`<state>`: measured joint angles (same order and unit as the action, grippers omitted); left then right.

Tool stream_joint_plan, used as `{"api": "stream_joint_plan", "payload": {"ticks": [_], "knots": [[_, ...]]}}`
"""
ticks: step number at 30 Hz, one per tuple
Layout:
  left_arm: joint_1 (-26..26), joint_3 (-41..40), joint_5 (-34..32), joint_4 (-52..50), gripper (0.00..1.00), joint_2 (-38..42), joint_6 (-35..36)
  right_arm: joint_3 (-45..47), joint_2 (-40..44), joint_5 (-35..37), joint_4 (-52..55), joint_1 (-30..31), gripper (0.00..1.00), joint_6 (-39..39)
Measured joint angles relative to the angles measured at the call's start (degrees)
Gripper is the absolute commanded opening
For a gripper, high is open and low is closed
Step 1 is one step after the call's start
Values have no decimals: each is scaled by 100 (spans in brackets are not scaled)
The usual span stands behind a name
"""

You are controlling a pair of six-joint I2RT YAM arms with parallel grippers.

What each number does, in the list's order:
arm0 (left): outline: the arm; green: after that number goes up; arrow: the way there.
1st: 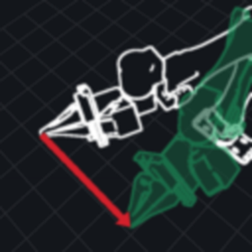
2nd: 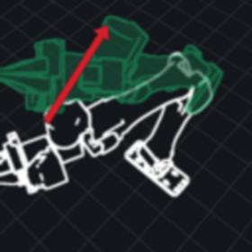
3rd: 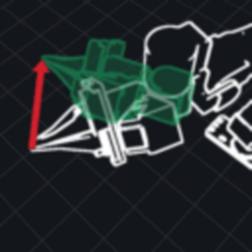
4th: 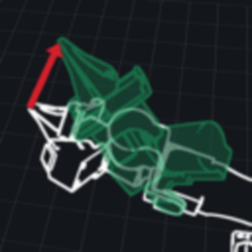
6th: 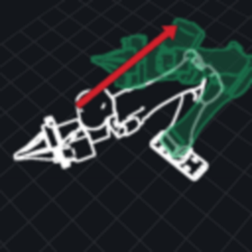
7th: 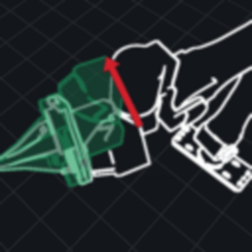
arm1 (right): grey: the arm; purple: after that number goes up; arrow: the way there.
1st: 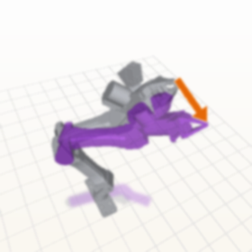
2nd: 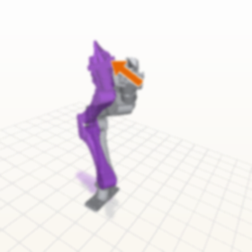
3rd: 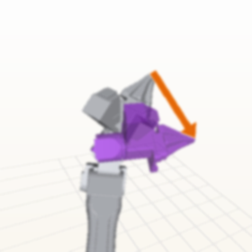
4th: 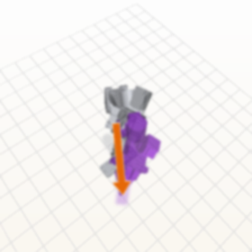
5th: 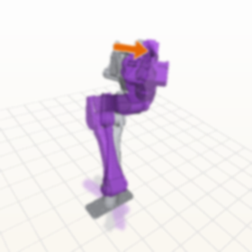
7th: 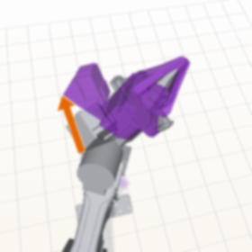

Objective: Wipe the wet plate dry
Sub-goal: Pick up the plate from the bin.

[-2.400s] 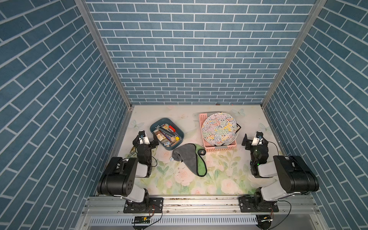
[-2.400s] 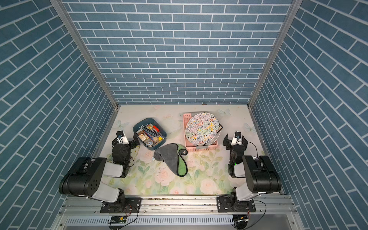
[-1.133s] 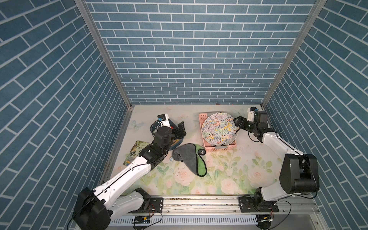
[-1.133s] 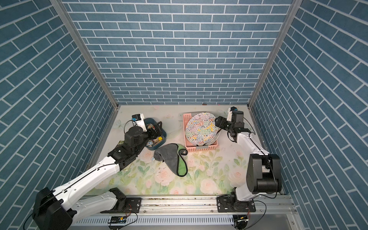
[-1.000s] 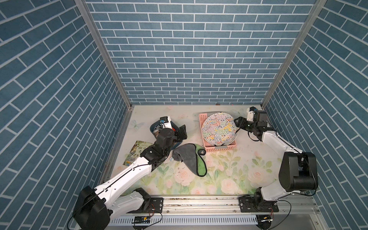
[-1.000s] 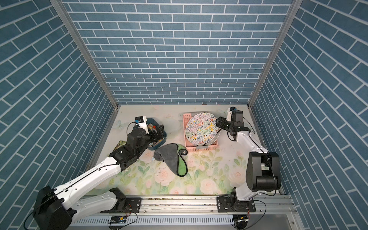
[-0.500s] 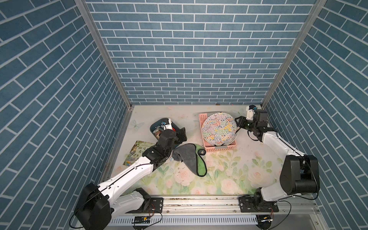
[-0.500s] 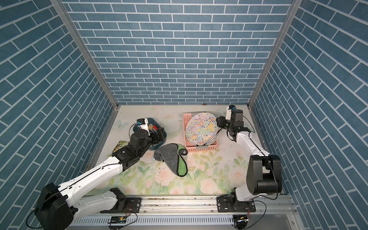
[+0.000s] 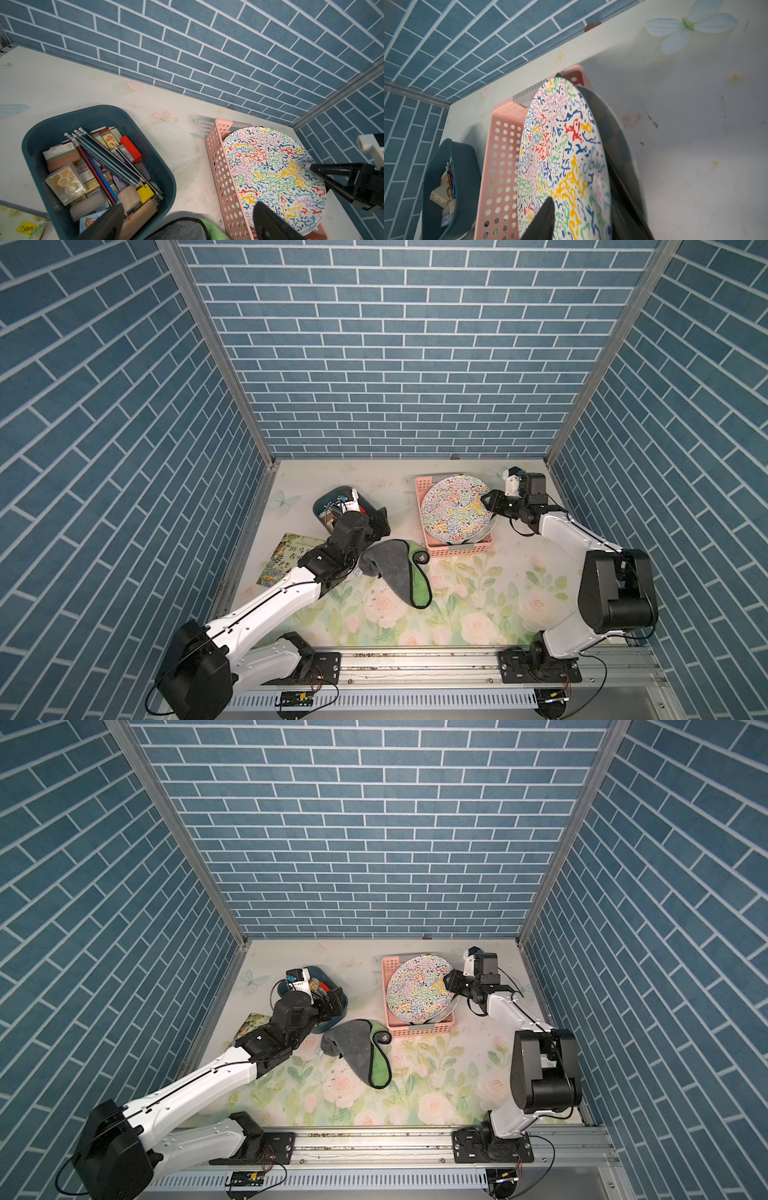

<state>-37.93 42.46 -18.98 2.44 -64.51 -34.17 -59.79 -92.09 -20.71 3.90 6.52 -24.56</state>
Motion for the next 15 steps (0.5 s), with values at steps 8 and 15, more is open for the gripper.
{"api": "stream_joint_plan", "payload": {"ticks": [8, 15], "knots": [[-525, -492, 225, 68, 100, -118, -72, -385, -544, -745, 50, 24, 10, 68], [-780, -487, 498, 7, 100, -1058, 79, -195, -13, -1054, -232, 20, 0, -367]]}}
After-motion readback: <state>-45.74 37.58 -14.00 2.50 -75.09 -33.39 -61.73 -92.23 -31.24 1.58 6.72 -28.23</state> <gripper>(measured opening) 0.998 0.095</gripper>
